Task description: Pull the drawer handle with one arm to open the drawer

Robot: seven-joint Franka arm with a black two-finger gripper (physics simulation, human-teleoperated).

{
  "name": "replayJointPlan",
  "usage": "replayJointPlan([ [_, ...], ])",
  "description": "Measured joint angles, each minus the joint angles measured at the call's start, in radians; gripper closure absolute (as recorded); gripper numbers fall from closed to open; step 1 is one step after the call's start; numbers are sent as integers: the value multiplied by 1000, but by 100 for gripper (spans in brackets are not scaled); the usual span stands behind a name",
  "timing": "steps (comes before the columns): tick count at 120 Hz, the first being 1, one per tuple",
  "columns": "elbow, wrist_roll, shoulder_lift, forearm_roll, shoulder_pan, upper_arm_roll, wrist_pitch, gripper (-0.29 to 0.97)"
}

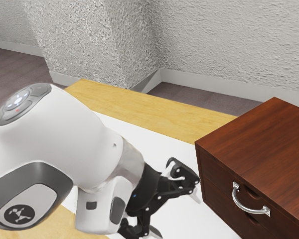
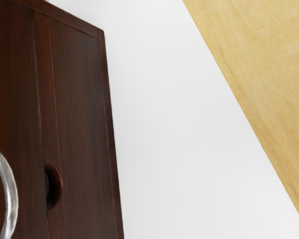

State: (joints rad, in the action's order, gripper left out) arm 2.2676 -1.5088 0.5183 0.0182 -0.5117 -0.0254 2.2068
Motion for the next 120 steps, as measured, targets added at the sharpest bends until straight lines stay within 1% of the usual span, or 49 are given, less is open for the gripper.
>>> replayJointPlan([
  [18, 15, -95, -26, 47, -8, -3, 100, 0],
  [46, 10, -182, -101, 70, 4, -3, 194, 0],
  [77, 10, -235, -122, 75, 35, -1, 234, 0],
  [106, -39, -264, -216, 76, 38, 4, 271, 0],
  [120, -49, -275, -233, 76, 39, 6, 279, 0],
])
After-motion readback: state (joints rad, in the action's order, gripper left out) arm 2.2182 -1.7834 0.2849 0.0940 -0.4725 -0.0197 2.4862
